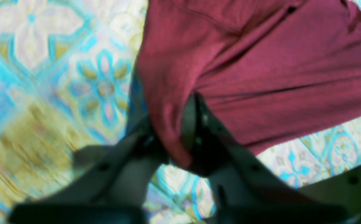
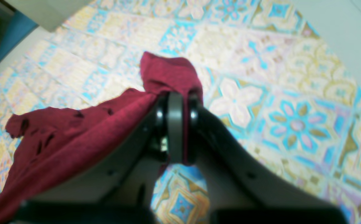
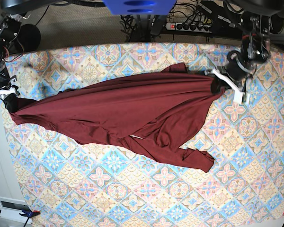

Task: Layout the t-shirt on the table in an organized manner, then fold the t-shirt properly
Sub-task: 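Drag the grasped fold with the left gripper away from the right gripper, then release the shirt with both grippers and lift them away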

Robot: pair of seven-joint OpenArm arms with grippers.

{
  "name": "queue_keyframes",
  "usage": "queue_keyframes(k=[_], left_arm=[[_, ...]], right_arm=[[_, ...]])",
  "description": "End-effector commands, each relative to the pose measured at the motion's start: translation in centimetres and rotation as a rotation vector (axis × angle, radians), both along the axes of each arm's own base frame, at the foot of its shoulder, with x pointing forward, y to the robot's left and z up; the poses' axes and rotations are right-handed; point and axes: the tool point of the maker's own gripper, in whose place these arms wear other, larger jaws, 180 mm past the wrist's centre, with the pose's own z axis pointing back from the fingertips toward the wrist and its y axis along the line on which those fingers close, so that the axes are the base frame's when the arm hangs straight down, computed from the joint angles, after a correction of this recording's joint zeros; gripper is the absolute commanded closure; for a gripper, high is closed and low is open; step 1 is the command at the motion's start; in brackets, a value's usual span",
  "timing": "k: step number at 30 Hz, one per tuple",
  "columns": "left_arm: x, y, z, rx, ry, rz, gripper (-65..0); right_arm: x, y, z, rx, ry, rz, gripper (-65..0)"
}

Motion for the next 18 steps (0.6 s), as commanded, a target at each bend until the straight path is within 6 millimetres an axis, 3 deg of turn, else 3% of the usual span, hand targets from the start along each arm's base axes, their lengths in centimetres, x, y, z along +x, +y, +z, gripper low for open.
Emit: queue_keyframes(k=[1, 7, 10, 14, 18], left_arm=[[1.0, 0.5, 1.3, 0.024, -0.032, -0.009, -12.2], [4.7, 2.3, 4.2, 0.074, -0.088, -0.005, -28.9], [7.1, 3.9, 4.6, 0.063, -0.107, 0.042, -31.7], [9.8, 5.6, 1.9, 0.016, -0.034, 0.114, -31.7], [11.4, 3.3, -2.4, -0.004, 0.084, 0.063, -31.7]], right_arm=[[0.7, -0.7, 2.1, -0.034, -0.062, -0.003, 0.0], [0.5, -0.8, 2.1, -0.036, -0.057, -0.005, 0.0], [0.5, -0.9, 2.2, -0.037, -0.059, -0.006, 0.0], [0.2, -1.5, 2.5, -0.043, -0.064, -0.024, 0.0], [0.1, -2.0, 2.7, -0.046, -0.069, -0.037, 0.0]])
